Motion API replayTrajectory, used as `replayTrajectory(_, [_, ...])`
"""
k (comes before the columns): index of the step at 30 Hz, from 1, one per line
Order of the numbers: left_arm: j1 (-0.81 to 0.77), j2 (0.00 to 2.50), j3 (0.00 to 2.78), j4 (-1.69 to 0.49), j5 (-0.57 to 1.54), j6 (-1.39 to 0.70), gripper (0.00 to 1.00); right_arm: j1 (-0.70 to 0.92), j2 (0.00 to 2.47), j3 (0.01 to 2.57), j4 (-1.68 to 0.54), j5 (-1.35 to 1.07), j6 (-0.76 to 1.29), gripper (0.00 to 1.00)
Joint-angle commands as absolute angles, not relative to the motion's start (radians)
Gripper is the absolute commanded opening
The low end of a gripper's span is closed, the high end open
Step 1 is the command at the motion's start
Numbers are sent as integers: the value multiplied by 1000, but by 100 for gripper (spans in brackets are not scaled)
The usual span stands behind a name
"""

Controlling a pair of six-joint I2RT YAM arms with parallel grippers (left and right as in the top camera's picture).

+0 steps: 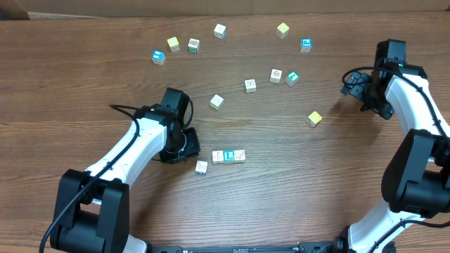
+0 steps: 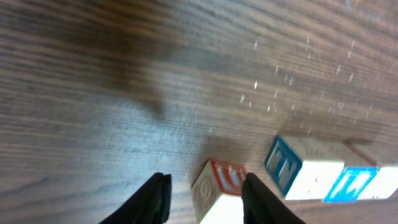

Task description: Form a horizontal line

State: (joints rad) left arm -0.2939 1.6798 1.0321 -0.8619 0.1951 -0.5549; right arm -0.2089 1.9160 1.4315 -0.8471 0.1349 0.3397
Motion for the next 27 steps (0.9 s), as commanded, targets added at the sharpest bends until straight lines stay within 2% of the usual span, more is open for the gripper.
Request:
replayTrajectory(1, [-282,1682,1072,-905,198,-469,30,-209,1895,1452,-842,138,339,100])
replayTrajectory(2, [-280,1682,1074,-925,199,-467,28,-209,1895,1452,-842,138,339,100])
replayTrajectory(5, [-280,1682,1074,-968,200,-467,12,-209,1895,1452,-842,138,339,100])
replayTrajectory(8, [-289,1682,1074,-1018,200,-467,4,-209,1895,1452,-842,138,339,100])
replayTrajectory(16, [-339,1682,1070,-1113,200,-467,4,-209,1895,1452,-842,138,339,100])
replayTrajectory(27, [-439,1682,1061,-1131,162,-473,4,-209,1895,1452,-842,138,339,100])
